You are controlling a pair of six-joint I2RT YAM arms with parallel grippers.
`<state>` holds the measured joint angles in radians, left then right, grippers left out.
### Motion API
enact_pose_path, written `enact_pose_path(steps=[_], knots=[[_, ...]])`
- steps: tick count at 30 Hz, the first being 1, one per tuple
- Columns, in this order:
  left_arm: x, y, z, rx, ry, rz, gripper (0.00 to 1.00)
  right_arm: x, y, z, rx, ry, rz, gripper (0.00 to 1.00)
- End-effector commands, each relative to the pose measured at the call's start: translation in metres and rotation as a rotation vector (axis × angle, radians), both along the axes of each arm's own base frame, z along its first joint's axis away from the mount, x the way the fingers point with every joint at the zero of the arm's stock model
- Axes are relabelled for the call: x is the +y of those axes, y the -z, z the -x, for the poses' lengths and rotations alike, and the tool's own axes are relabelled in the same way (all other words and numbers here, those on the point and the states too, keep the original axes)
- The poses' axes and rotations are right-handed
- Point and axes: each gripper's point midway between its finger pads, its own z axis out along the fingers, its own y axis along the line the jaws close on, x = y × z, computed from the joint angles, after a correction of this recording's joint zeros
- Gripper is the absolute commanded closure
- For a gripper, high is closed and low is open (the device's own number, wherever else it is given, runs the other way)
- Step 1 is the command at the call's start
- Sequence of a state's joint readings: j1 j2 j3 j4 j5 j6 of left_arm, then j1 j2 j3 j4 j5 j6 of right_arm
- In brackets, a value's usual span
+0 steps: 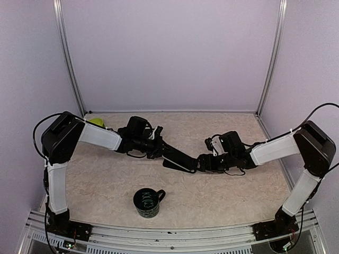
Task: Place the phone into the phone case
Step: Install the phone into the phone case.
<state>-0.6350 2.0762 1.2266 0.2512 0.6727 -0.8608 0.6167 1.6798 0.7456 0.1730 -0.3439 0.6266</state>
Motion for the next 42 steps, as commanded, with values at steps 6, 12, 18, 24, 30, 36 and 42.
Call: enact_pose_path(steps=[6,12,18,24,30,36,42], knots=[[-0.008,0.006,-0.003,0.038,0.02,0.041,1.0,0.02,-0.002,-0.009,-0.003,-0.014,-0.061,0.08],[-0.01,0.019,-0.004,0.069,0.018,0.036,1.0,0.026,-0.003,-0.011,0.005,-0.021,-0.087,0.08],[-0.015,0.029,0.001,0.124,0.046,0.06,1.0,0.031,0.0,-0.012,0.011,-0.026,-0.092,0.08],[-0.015,0.04,0.005,0.165,0.047,0.072,1.0,0.035,0.003,-0.011,0.016,-0.032,-0.098,0.08],[-0.019,0.043,0.007,0.173,0.062,0.074,1.0,0.04,0.001,-0.015,0.001,-0.049,-0.098,0.08],[-0.021,0.049,0.01,0.181,0.067,0.067,1.0,0.047,-0.002,-0.019,-0.007,-0.067,-0.115,0.08],[-0.023,0.05,0.012,0.178,0.056,0.06,1.0,0.055,-0.006,-0.018,-0.009,-0.08,-0.13,0.08]])
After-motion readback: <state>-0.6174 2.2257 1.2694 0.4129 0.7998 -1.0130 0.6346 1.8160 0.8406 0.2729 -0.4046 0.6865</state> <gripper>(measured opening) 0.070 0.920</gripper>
